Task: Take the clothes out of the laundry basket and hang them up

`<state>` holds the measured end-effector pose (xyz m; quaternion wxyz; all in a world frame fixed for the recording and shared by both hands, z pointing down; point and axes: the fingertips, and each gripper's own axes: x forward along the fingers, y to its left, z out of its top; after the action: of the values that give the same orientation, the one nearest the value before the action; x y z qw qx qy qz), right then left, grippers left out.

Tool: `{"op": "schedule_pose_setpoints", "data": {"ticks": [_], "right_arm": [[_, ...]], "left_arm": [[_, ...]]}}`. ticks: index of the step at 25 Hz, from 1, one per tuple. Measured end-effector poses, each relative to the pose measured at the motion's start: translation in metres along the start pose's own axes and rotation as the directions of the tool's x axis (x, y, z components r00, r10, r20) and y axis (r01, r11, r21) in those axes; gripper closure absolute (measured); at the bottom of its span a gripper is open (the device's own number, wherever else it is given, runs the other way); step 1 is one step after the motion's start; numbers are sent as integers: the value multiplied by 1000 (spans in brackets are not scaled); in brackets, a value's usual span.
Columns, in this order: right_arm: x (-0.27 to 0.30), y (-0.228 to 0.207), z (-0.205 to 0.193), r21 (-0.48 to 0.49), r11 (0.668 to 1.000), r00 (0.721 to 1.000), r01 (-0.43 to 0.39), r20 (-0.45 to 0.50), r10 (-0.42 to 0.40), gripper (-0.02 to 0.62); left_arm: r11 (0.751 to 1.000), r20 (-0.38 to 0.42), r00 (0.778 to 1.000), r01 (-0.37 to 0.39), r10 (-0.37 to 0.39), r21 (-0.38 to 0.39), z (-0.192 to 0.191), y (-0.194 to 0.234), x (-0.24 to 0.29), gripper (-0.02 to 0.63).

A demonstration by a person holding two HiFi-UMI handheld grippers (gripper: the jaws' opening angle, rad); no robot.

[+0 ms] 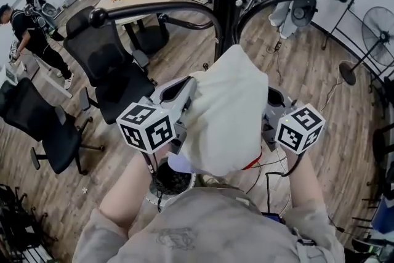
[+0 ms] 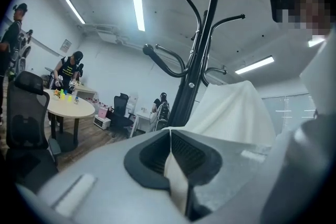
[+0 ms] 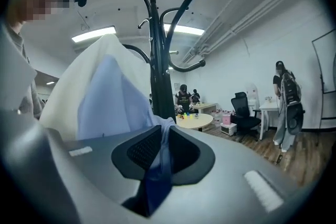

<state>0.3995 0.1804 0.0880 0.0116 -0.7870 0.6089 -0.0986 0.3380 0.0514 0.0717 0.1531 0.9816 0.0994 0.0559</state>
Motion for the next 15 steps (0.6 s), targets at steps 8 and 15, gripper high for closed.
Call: {"op": "schedule_pose_setpoints", "data": {"ticks": [8,15], "right_arm": [[-34,-7,18,49,995,995,85,39,-87,425],[-90,29,88,-48,996,976,73,207,-62,413]], "left_arm": [[995,5,1000,23,-24,96,11,-7,-18,529],[993,77,997,3,-12,119,34,-13,-53,469]]}}
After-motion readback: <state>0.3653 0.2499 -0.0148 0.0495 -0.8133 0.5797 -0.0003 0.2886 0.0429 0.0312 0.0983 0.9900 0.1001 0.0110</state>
